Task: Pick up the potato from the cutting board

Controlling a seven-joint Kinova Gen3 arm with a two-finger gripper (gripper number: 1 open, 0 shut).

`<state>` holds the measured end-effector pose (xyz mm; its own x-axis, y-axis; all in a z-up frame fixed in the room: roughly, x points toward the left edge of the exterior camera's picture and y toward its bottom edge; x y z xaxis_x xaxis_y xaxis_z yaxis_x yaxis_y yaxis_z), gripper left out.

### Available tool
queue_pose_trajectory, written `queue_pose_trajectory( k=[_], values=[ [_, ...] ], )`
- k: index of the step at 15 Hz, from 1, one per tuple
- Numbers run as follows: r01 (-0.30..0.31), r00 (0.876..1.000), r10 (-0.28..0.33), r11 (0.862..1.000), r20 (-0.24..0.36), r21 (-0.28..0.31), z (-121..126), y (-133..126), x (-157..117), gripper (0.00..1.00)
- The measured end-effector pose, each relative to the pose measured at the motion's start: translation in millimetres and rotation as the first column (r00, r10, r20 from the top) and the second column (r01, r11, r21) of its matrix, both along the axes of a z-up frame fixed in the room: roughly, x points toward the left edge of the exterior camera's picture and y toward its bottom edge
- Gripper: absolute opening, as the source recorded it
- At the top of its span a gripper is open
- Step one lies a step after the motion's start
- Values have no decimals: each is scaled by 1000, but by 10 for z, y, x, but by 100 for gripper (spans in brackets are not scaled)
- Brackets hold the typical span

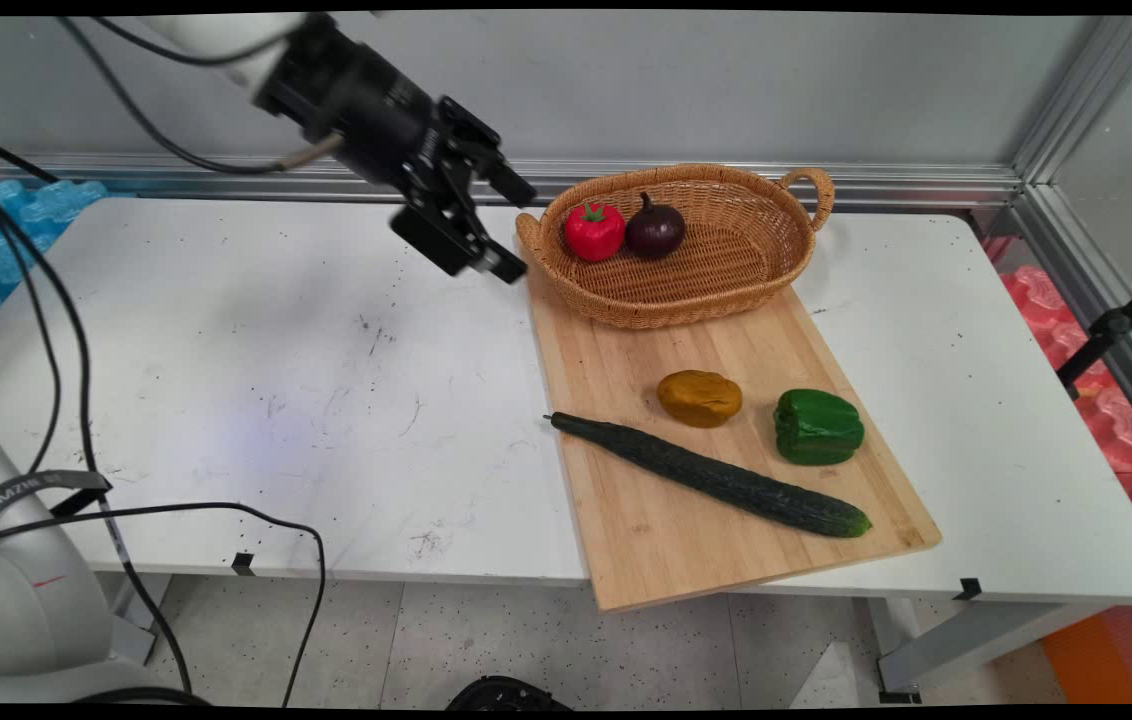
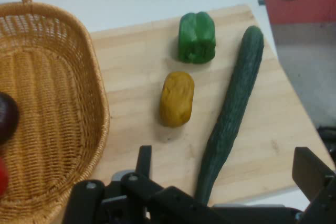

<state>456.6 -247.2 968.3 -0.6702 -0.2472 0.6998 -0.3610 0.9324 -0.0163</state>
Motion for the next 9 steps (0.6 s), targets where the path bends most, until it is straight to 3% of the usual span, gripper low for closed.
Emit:
queue_pose_trajectory(
  k=[9],
  values=[
    [48, 991, -49, 999, 126, 9, -618, -420, -755, 100]
  ],
)
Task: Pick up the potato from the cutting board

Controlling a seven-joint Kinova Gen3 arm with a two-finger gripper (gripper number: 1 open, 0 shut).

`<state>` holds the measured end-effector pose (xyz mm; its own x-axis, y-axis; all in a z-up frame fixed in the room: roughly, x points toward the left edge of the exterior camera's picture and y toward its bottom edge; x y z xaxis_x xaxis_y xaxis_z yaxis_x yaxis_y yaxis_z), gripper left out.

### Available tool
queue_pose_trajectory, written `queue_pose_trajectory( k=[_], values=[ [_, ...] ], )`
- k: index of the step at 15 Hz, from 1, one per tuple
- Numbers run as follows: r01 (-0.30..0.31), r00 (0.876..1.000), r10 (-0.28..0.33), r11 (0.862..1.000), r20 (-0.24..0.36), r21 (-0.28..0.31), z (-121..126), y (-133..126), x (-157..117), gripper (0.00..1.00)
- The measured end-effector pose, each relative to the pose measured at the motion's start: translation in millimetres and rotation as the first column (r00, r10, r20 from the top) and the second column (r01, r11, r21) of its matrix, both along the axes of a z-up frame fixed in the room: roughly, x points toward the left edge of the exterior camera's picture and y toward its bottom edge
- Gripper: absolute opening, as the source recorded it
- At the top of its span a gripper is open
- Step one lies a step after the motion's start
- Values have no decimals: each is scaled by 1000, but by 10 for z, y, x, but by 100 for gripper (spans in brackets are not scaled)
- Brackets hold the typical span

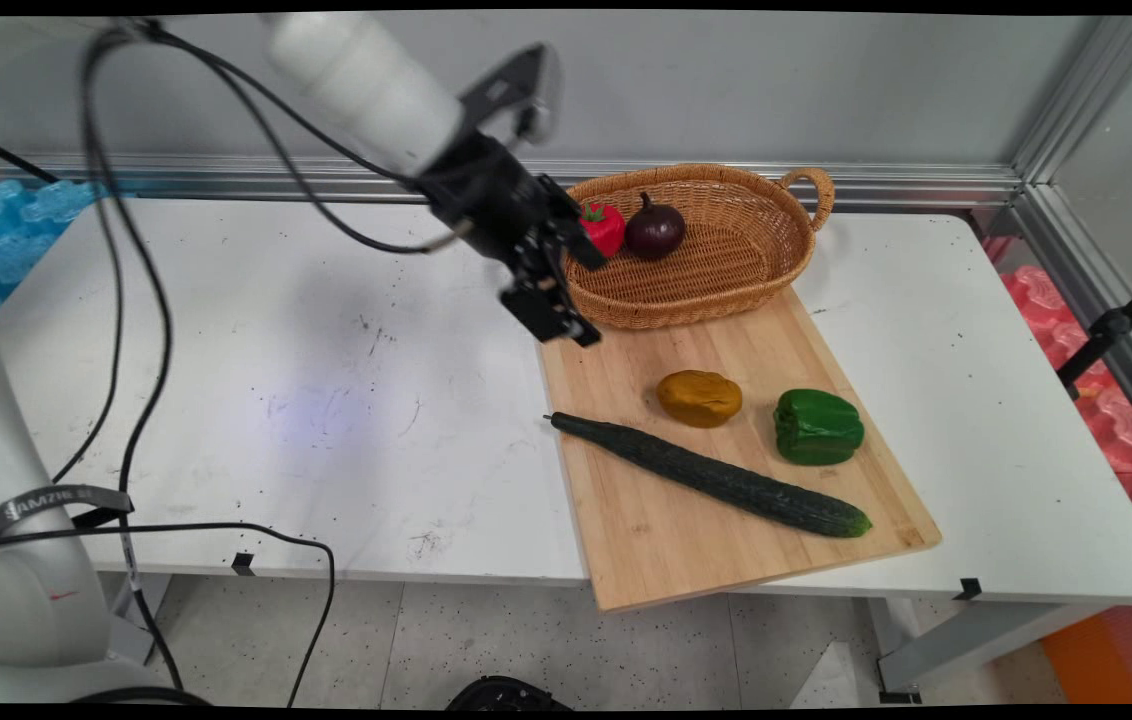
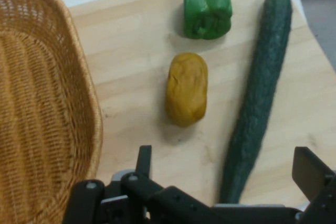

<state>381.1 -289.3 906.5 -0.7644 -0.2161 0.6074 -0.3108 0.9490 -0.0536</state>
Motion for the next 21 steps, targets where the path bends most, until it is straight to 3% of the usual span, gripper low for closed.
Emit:
queue_pose_trajectory(
  k=[8, 21],
  values=[
    [51, 997, -51, 999, 65, -2, -549, -379, -637, 100],
    [96, 987, -99, 995, 128, 29, -1175, -731, -1297, 100]
  ],
)
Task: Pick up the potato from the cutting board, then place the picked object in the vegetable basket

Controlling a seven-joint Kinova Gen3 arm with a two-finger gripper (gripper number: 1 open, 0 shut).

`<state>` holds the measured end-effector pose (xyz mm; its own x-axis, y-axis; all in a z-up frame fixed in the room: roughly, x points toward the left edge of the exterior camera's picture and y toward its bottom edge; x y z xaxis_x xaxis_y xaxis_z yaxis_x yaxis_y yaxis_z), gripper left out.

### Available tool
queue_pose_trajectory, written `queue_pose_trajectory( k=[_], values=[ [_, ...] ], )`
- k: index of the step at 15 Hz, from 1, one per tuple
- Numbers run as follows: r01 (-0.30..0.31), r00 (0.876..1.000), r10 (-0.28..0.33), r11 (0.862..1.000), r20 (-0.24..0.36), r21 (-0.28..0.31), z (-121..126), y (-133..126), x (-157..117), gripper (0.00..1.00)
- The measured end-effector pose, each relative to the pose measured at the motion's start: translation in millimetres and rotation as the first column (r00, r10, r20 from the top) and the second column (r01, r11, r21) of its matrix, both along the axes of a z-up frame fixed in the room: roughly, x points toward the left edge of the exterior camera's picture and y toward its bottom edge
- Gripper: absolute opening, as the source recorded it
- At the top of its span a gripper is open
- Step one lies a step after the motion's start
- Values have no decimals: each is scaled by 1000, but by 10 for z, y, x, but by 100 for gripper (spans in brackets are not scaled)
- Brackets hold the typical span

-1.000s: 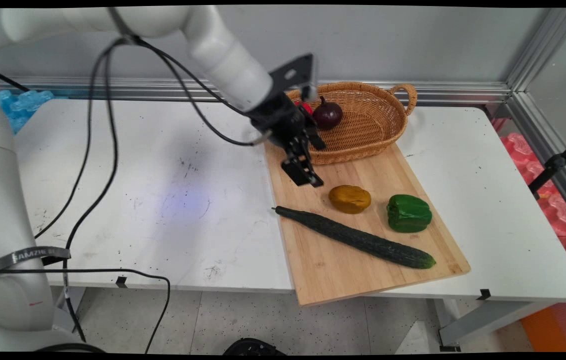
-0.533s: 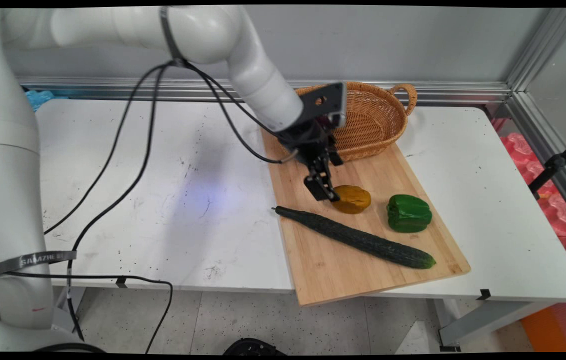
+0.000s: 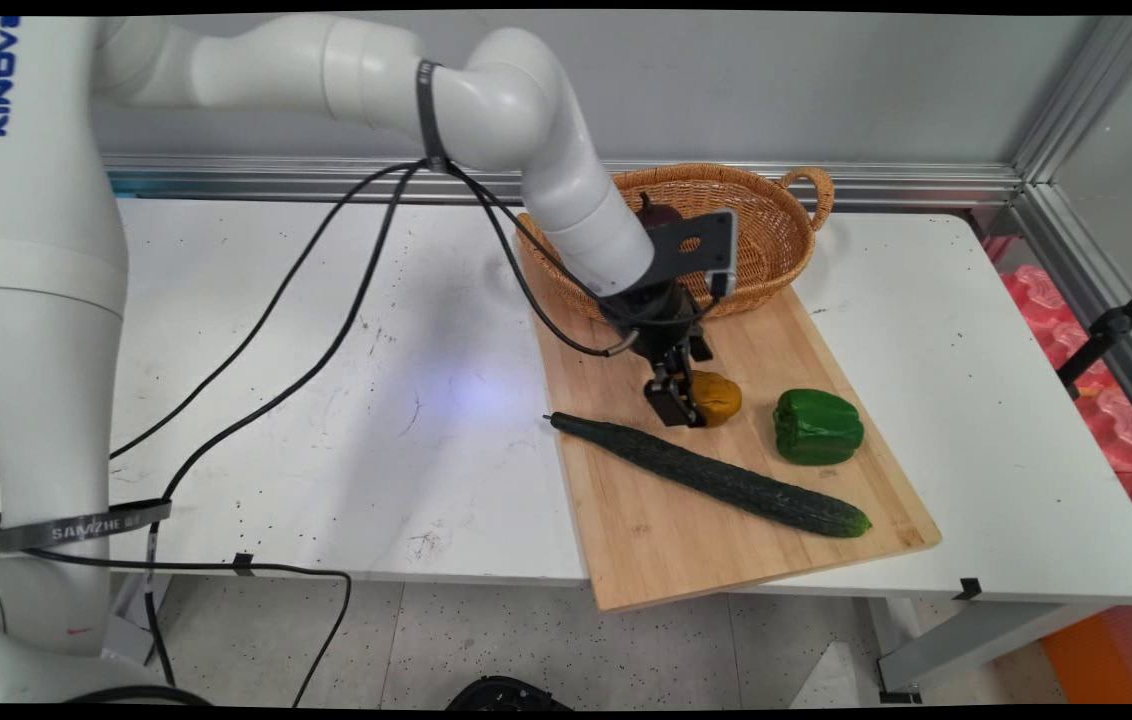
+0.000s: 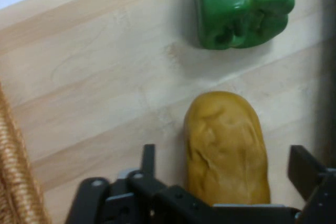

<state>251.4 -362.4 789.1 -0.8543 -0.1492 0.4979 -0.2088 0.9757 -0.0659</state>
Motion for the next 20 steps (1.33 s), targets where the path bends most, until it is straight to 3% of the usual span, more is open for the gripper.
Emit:
queue_pose_trajectory(
  k=[1, 6, 10, 16, 20],
  values=[
    [2, 1000, -2, 1000, 4, 0, -25, -18, -26, 0],
    [17, 1000, -17, 1000, 18, 2, -70, -81, -84, 0],
    [23, 1000, -23, 1000, 21, -1, 43, -118, -56, 0],
    [16, 1000, -16, 1000, 0, -13, 440, -127, 31, 0],
    [-38, 999, 38, 999, -24, -25, 803, -141, 140, 0]
  ],
)
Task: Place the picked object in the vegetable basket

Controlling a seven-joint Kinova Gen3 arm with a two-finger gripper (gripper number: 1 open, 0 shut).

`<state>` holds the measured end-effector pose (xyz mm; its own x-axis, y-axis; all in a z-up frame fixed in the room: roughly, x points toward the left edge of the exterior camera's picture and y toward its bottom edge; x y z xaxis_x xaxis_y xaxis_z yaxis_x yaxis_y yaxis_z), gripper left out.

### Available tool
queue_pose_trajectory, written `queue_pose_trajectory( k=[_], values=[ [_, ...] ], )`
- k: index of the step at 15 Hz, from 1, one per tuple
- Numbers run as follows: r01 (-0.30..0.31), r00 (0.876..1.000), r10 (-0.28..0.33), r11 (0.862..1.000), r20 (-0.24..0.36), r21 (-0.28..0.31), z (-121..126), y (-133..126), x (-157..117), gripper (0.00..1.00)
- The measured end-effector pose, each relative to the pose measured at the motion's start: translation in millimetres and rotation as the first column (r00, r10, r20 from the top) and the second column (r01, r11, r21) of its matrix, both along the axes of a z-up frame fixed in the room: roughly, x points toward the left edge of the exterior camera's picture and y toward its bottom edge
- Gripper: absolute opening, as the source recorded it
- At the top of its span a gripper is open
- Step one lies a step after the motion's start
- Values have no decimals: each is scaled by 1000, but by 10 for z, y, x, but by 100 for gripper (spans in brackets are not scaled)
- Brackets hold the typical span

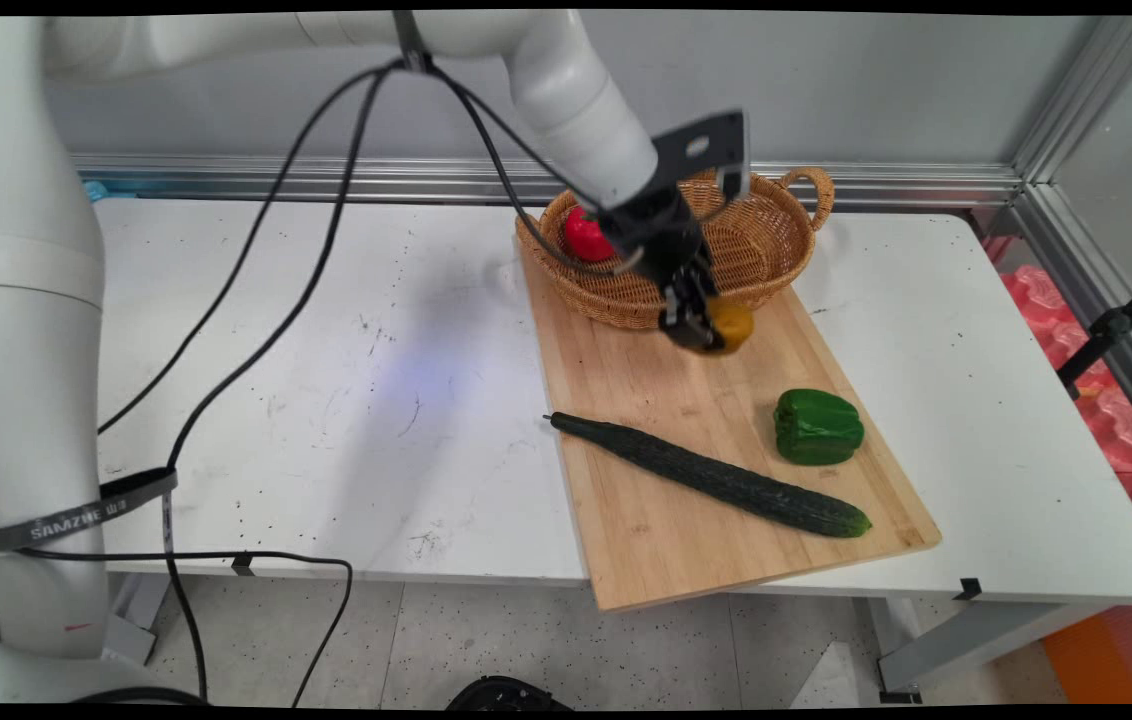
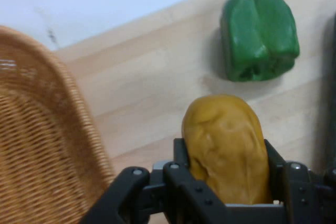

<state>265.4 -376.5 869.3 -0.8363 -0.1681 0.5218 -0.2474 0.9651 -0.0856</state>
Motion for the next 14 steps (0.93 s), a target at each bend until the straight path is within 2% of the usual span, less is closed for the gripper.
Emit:
queue_pose_trajectory(
  k=[3, 6, 9, 14],
  values=[
    [-107, 994, 107, 994, -28, -14, 290, -76, 129, 0],
    [-228, 973, 226, 973, -52, -26, 470, -225, 261, 0],
    [-343, 938, 339, 939, -75, -36, 549, -424, 353, 0],
    [-493, 867, 487, 869, -107, -37, 473, -818, 393, 0]
  ],
)
